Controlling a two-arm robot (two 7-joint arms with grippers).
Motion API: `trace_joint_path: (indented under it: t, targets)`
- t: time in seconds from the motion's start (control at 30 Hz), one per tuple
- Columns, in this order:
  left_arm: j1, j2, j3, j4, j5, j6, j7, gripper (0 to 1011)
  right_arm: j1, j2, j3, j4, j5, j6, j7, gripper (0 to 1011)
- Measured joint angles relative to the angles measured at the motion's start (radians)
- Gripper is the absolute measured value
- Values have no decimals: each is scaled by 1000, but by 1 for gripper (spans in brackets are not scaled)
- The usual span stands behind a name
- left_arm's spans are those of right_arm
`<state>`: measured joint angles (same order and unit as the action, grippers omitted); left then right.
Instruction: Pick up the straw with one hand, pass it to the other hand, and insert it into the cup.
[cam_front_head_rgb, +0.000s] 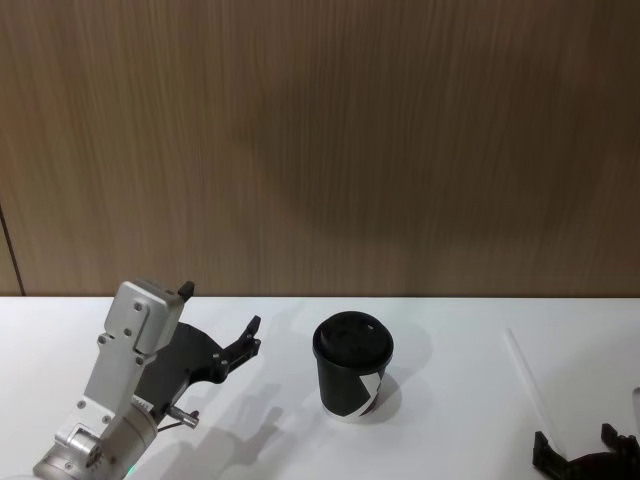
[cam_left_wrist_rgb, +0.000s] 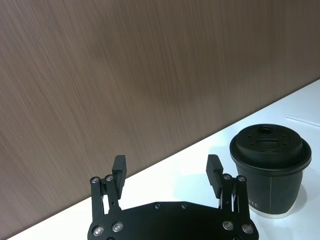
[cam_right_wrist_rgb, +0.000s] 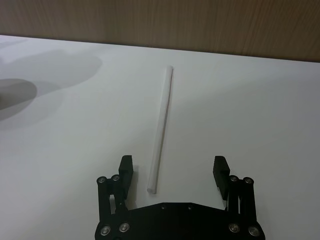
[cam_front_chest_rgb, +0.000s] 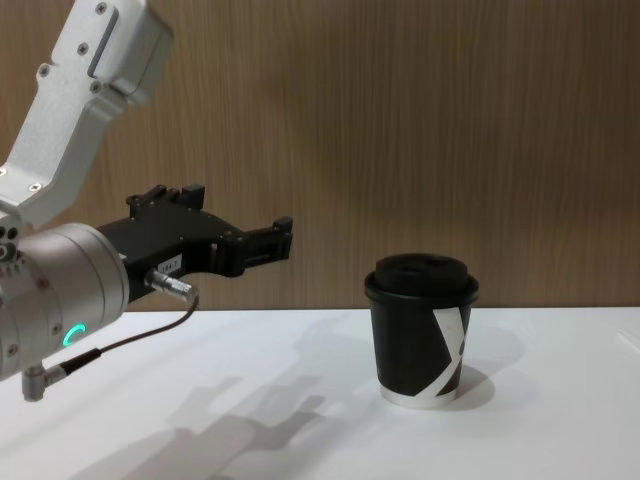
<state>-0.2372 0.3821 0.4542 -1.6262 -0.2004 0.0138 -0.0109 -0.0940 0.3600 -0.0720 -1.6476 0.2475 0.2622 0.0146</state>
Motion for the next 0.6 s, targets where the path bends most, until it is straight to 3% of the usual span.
trace_joint_path:
  t: [0.6]
  targets:
    - [0,0,0,0,0,0,0,1003,17,-32,4,15,16,-27,42,1001]
